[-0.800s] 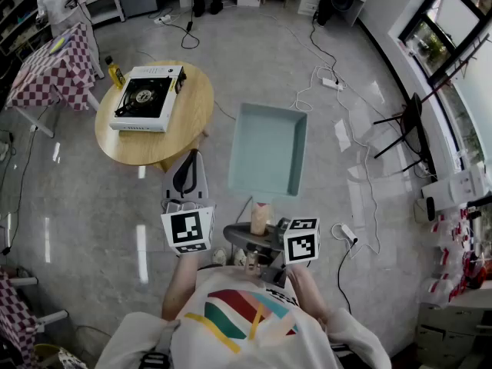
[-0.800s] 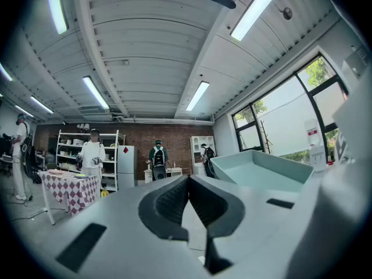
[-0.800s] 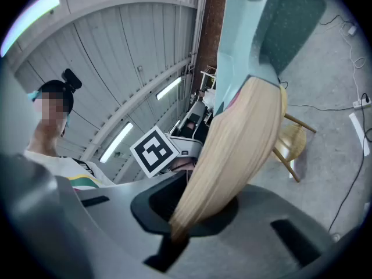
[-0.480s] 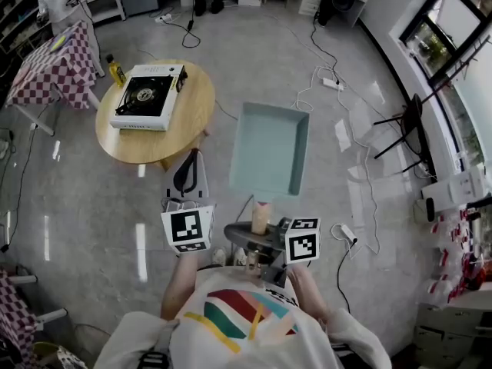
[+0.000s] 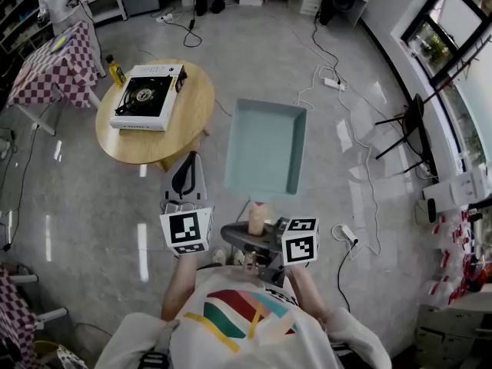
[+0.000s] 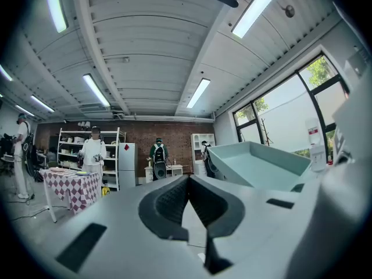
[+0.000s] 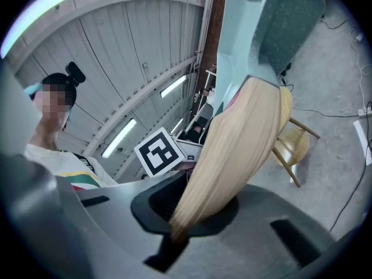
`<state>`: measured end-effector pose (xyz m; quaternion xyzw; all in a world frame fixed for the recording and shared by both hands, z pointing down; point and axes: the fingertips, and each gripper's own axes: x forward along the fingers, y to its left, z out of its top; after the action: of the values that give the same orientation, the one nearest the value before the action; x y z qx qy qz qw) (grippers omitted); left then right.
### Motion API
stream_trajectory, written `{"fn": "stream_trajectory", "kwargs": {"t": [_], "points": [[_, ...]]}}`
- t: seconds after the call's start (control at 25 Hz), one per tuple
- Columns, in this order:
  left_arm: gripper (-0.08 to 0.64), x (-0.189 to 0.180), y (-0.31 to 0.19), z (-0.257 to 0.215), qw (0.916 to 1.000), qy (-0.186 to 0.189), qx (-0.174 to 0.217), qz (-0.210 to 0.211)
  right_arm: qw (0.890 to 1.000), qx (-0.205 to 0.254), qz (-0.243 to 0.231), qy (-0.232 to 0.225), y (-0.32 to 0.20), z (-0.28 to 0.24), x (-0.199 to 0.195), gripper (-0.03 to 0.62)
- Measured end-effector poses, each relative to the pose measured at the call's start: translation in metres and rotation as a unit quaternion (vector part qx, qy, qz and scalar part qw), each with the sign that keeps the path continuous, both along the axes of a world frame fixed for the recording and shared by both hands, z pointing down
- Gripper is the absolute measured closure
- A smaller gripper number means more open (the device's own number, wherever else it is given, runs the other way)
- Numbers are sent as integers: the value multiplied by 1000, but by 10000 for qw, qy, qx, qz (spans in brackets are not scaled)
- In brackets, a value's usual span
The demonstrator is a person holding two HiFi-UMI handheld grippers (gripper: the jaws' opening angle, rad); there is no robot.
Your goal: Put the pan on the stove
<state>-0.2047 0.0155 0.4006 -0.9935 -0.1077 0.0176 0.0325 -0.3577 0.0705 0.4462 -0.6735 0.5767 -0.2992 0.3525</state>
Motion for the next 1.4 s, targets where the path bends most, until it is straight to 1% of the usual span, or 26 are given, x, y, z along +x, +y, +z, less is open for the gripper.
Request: {"fn": "stream_trajectory", "kwargs": {"t": [0.12,0.32,0.48,0.68,0.96,1.04,1.16,1.28,1.4], "points": [[554,3,5,0,10000,27,-3,-37,10000,57,16,-15,6,0,3,592],[554,10,20,-2,9998,175,9,-21,9998,-121,131,-20,26,16,8,593],[554,21,37,-15,9994,335,122,52,9996,3,272,-57,46,14,13,593],[554,44,56,-29,9982,503,258,201,9988,-72,472,125,68,13,26,592],[554,86,82,-32,9961,693,92,536,9968,-134,676,394,81,11,69,592],[554,100,84,-33,9958,710,26,572,9966,-179,692,403,81,9,83,592],[554,122,77,-35,9956,734,-1,576,9969,-56,675,406,75,6,100,593],[554,149,77,-33,9952,739,2,636,9963,-47,734,455,74,5,127,592],[554,181,73,-35,9952,716,-6,664,9961,4,782,400,71,0,161,593]]}}
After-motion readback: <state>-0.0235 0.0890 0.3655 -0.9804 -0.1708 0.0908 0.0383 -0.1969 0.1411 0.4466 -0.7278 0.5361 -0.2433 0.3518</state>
